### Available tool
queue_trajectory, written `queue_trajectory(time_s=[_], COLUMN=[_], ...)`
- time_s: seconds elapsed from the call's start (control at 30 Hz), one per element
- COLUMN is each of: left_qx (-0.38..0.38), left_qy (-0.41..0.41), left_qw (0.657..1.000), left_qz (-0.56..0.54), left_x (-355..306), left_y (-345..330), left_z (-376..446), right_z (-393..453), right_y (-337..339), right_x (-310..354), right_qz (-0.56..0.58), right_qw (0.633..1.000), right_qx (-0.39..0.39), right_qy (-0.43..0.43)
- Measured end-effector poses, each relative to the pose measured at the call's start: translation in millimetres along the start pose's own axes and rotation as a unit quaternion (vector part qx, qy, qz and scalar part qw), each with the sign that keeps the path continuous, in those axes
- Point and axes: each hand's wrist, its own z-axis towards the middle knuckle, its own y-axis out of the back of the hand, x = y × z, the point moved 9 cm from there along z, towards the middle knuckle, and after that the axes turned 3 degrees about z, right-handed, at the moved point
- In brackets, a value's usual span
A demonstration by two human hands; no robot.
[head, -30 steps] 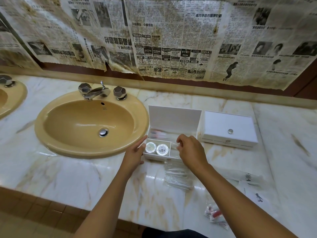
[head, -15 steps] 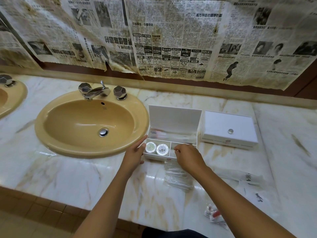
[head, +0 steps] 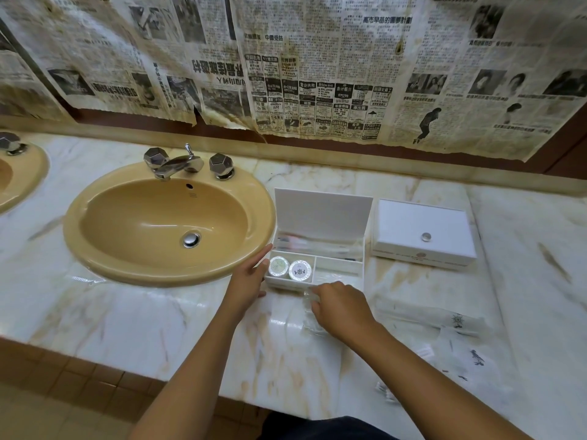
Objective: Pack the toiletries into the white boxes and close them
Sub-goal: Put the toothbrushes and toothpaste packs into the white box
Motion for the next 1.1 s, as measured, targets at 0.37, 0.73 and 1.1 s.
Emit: queue_trajectory(time_s=[0.37,0.73,1.1], left_qx=[0.003,-0.001,-0.001], left_qy=[0.000,-0.002,-0.005], left_qw=[1.000,1.000,1.000], left_qz=[-0.005,0.002,0.003], left_x=[0,1,2], left_y=[0,1,2], left_z=[-1,2,3], right_z=[-4,-9,-6], right_y=[-26,-3,-16], right_x=[-4,24,20], right_qz=[0.032,0.089,0.124], right_qw=[0.999,0.989,0.989], right_qx=[0.020,-0.058,0.005], right_qy=[0.001,0.102,0.077])
